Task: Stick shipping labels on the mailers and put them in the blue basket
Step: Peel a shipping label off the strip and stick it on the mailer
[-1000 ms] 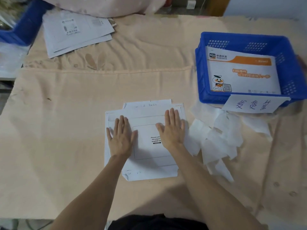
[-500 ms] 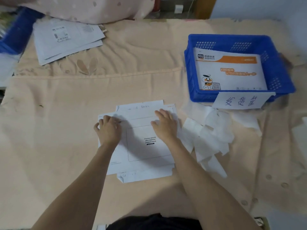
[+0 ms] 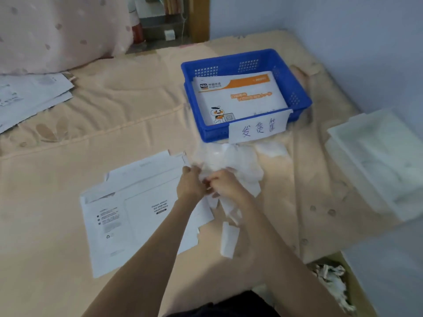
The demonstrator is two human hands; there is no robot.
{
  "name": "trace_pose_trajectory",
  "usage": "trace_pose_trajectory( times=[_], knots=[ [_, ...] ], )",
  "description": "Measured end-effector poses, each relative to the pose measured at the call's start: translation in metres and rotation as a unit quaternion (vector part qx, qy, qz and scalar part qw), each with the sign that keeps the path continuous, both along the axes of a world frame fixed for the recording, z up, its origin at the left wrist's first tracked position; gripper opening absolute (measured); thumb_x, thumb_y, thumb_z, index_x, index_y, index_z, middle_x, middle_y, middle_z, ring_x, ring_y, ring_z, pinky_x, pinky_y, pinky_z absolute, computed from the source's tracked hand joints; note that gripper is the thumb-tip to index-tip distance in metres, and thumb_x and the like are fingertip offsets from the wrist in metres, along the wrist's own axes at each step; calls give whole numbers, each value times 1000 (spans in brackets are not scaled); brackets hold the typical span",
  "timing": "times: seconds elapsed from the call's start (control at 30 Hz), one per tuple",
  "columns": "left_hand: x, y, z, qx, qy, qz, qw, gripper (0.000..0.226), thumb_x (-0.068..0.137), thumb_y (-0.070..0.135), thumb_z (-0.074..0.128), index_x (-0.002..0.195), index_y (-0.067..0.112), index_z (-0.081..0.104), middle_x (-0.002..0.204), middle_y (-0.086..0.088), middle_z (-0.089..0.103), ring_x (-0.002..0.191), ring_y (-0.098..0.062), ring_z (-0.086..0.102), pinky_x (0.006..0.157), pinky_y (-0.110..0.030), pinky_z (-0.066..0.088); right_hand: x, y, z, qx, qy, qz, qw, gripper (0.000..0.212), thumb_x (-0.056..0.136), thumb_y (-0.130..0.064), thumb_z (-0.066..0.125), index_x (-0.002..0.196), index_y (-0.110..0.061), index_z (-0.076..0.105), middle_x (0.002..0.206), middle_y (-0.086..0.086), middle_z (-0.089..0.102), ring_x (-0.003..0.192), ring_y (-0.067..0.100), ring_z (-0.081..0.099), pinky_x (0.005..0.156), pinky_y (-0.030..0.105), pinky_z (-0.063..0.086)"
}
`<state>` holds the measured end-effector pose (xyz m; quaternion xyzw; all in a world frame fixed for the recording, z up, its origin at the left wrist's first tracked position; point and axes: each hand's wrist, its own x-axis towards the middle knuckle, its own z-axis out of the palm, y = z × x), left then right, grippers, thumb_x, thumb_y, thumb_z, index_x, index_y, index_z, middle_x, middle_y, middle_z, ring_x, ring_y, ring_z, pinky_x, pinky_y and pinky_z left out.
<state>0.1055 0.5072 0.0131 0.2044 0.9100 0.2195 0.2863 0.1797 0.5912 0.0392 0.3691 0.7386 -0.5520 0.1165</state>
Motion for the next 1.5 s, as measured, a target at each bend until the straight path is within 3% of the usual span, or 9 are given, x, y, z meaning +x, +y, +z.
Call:
trace_pose_trajectory(
  times=[0.17,0.27,0.43,0.63,0.77,0.9,1.1,1.3,1.5],
  knots=[
    [21,9,-23,-9,67,0,998,80,72,31,79,135,12,35,124,-11,34,113,-32,46,79,-40,46,25,11,-28,206,-47,-10,977,15,89,-7,48,88,-9,63,98,13,61,94,28,57,79,34,46],
    [26,16,-28,-41,81,0,996,93,63,38,83,135,13,29,122,-9,29,111,-30,41,77,-36,46,29,16,-29,288,-57,-8,956,25,90,-9,47,113,-6,57,116,11,54,110,28,50,91,37,45],
    [24,24,-30,19,41,80,996,68,66,20,82,121,11,41,122,-9,37,111,-29,46,83,-34,44,19,15,-37,171,-28,-99,980,39,85,-8,51,125,-6,49,115,10,58,107,29,57,85,38,47],
    [16,28,-15,190,-87,139,968,58,73,16,81,117,9,43,104,-3,53,89,-23,56,78,-34,48,16,27,-39,15,28,-243,969,17,82,-12,63,97,-5,69,90,5,67,86,22,60,73,28,44],
    [23,31,-3,234,31,166,957,39,74,13,74,105,11,51,105,2,45,83,-15,56,75,-28,45,15,24,-28,9,131,-279,951,7,80,-1,63,81,-8,63,73,-3,59,68,10,52,62,14,39],
    [26,34,11,288,103,210,929,7,78,11,65,76,12,58,89,-2,52,81,-16,55,76,-28,46,10,26,-15,-66,190,-347,916,19,79,-1,63,71,-17,58,72,-2,56,67,12,50,70,23,41],
    [20,47,31,352,-226,262,870,22,91,23,62,80,5,56,83,-12,64,81,-24,67,68,-31,58,5,26,1,-79,237,-273,929,12,82,3,64,86,-6,58,79,7,60,69,7,66,63,20,53],
    [15,39,37,354,-225,218,881,21,95,24,55,80,10,55,79,-1,65,71,-6,65,60,-22,49,4,27,5,-112,234,-280,924,4,84,-3,63,88,-1,62,77,10,62,63,5,58,66,19,50],
    [11,33,38,344,-241,188,888,20,97,26,52,80,16,55,79,3,63,72,-7,60,61,-23,46,3,28,6,-146,229,-290,918,4,80,-6,70,82,-4,67,81,11,68,76,18,66,78,33,56]
  ],
)
